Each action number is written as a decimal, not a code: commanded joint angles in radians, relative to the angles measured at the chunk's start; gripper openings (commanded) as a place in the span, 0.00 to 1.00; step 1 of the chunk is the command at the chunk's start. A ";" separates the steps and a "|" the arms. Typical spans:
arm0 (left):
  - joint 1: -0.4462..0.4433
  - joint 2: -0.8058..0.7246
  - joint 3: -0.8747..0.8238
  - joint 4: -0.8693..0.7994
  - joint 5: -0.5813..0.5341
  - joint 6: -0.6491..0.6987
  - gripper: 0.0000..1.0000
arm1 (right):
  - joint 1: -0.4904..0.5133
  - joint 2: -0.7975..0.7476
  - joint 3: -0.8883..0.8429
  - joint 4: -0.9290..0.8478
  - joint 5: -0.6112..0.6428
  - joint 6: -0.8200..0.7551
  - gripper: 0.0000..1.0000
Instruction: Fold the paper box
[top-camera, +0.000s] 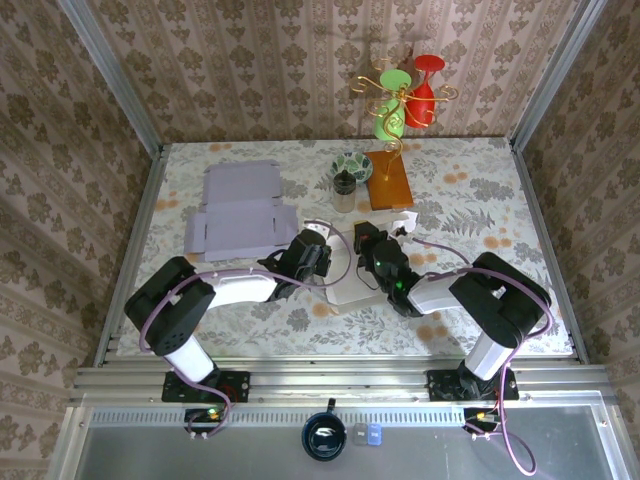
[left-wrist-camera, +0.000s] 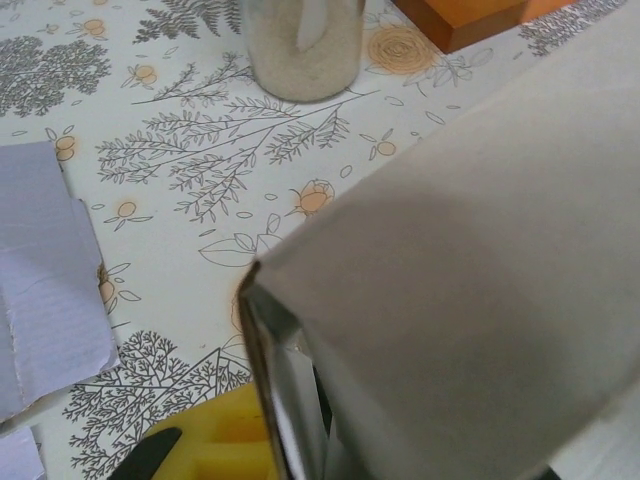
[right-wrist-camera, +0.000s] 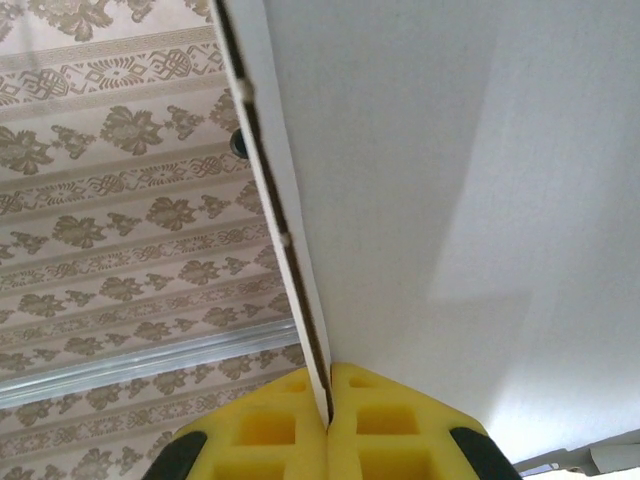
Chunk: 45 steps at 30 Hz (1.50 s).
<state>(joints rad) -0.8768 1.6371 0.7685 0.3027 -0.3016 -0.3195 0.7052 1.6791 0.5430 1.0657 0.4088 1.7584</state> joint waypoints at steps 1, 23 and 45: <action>-0.022 0.006 0.048 0.026 0.002 -0.065 0.15 | 0.027 0.030 0.037 -0.058 0.026 0.033 0.00; -0.046 0.082 0.171 -0.106 -0.079 -0.112 0.10 | 0.043 0.062 0.050 -0.054 0.045 0.074 0.00; -0.047 0.123 0.261 -0.274 -0.214 -0.174 0.00 | -0.026 -0.139 0.029 -0.335 -0.061 0.045 0.48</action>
<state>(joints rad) -0.9169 1.7554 1.0004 0.0662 -0.4839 -0.4942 0.7074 1.6222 0.5850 0.8577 0.4088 1.8374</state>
